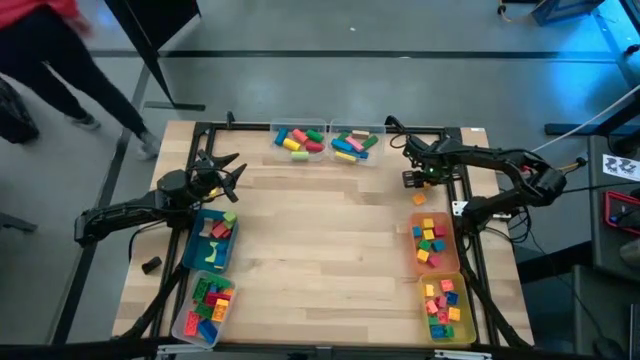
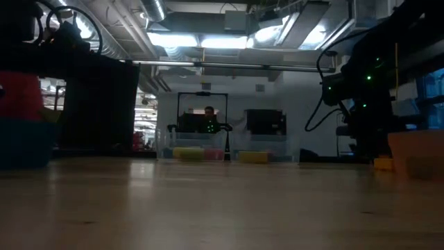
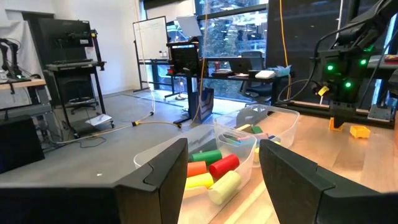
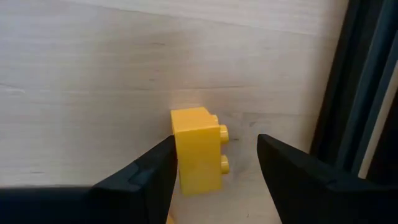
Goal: Sort blocks by size
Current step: Put the yellow game piece into the yellow bin
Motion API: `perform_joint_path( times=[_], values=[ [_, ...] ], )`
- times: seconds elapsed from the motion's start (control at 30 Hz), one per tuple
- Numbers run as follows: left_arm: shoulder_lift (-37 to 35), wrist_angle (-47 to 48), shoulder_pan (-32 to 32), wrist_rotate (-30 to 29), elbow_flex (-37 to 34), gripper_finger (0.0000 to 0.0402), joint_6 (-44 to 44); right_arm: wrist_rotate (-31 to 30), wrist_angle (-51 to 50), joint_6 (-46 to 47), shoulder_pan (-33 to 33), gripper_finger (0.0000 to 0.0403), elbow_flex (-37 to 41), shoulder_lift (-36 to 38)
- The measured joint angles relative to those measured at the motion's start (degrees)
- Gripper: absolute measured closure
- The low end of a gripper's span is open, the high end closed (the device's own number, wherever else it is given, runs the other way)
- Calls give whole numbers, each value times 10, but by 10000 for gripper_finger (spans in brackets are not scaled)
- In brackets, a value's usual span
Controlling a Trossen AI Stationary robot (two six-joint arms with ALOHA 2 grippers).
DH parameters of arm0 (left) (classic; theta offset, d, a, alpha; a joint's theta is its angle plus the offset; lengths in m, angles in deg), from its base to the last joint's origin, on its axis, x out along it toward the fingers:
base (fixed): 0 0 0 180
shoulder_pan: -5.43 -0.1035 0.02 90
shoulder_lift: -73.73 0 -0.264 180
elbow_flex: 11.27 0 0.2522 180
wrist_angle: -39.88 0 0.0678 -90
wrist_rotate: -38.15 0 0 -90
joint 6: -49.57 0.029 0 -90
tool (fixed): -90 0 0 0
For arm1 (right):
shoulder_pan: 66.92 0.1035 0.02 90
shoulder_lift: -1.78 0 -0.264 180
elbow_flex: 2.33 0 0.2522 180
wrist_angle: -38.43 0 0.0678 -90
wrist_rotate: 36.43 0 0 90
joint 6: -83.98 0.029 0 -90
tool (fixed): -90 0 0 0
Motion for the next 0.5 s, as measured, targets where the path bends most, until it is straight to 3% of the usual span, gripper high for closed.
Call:
perform_joint_path(
  times=[0.2,0.43,0.5],
  values=[
    [0,0,0,0,0,217,0,7,14,-16,0,199,0,0],
    [0,0,0,0,0,217,0,48,42,-25,1,306,0,1],
    [0,0,0,0,0,217,0,62,41,-25,1,307,-1,1]
  ],
)
